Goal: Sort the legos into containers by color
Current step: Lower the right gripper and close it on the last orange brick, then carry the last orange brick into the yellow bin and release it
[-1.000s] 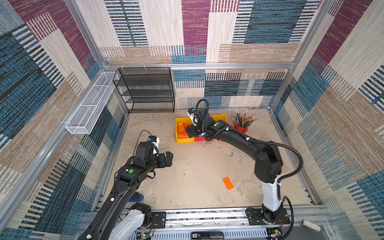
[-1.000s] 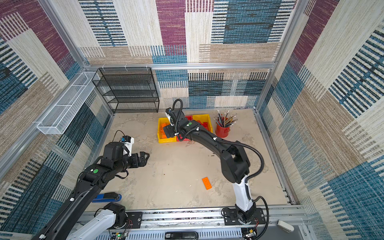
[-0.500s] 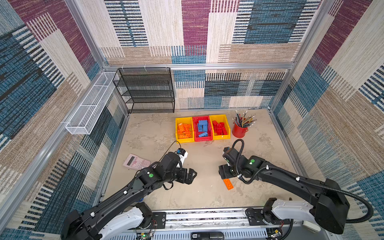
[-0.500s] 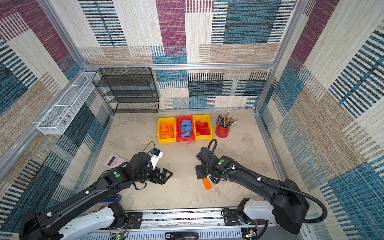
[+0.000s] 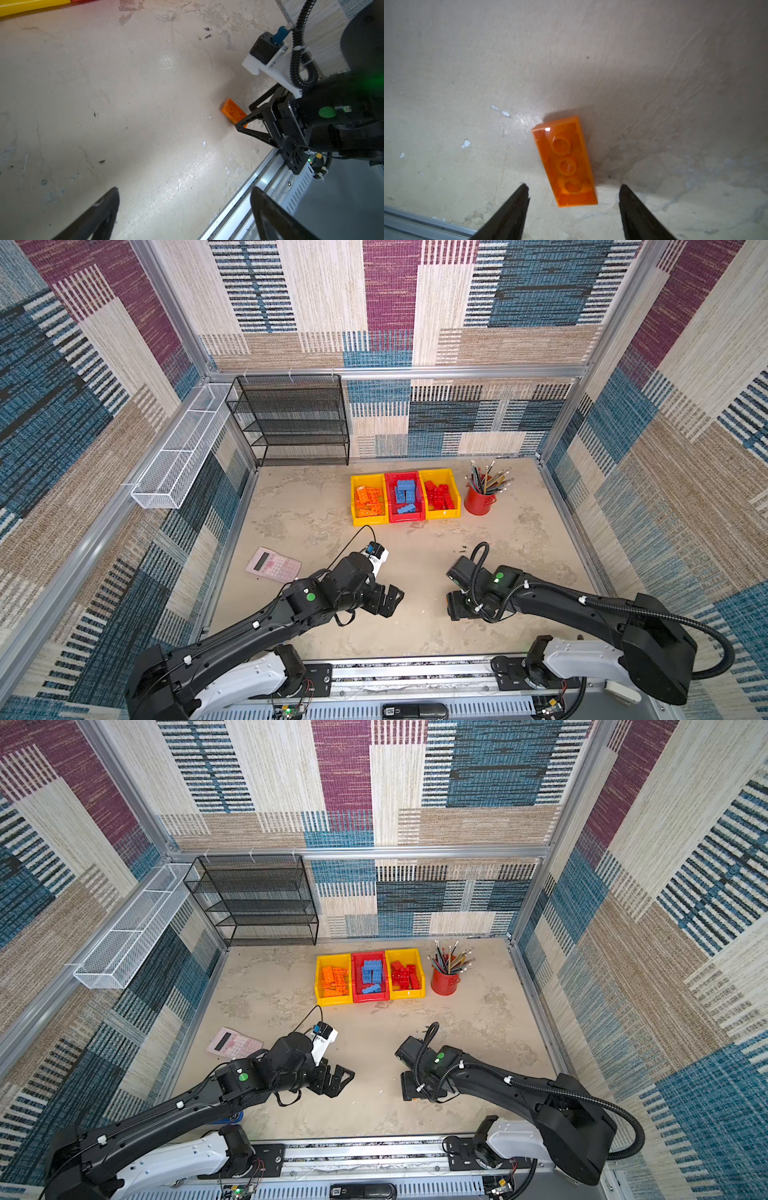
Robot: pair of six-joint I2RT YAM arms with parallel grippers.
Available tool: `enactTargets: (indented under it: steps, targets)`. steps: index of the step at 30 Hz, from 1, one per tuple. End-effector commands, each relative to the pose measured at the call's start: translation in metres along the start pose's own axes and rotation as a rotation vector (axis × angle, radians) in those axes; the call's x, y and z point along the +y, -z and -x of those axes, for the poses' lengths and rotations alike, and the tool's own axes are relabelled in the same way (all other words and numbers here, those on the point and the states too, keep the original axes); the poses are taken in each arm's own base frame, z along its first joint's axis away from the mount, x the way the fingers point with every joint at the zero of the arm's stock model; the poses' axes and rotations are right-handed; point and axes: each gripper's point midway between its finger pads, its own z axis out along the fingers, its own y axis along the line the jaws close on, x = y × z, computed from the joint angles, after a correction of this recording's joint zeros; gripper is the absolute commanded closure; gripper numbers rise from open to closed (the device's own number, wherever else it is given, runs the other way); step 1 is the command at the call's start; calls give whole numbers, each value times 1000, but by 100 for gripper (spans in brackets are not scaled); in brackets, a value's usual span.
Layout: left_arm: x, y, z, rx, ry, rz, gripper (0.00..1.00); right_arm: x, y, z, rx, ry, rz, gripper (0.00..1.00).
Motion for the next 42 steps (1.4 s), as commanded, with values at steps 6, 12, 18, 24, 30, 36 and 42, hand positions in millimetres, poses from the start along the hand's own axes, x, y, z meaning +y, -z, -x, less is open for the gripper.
enactTargets:
  steps: [6, 12, 18, 24, 30, 36, 42]
  targets:
    - [15, 3, 2, -38, -16, 73, 1, -5, -14, 5, 28, -7, -87, 56]
    - [27, 7, 3, -57, -3, 111, 1, 11, -3, 27, -5, 22, -89, 71]
    - [53, 20, 17, -105, 102, 131, 1, 66, 34, 98, -150, 124, -22, 71]
    - [83, 38, 42, -169, 195, 170, 1, 123, 55, 182, -281, 232, -8, 70]
    - [101, 52, 59, -190, 204, 225, 1, 161, 55, 255, -358, 289, 45, 69]
    - [119, 63, 76, -217, 224, 264, 1, 188, 56, 313, -429, 348, 68, 69]
    - [138, 70, 88, -231, 253, 290, 1, 200, 55, 359, -507, 374, 67, 69]
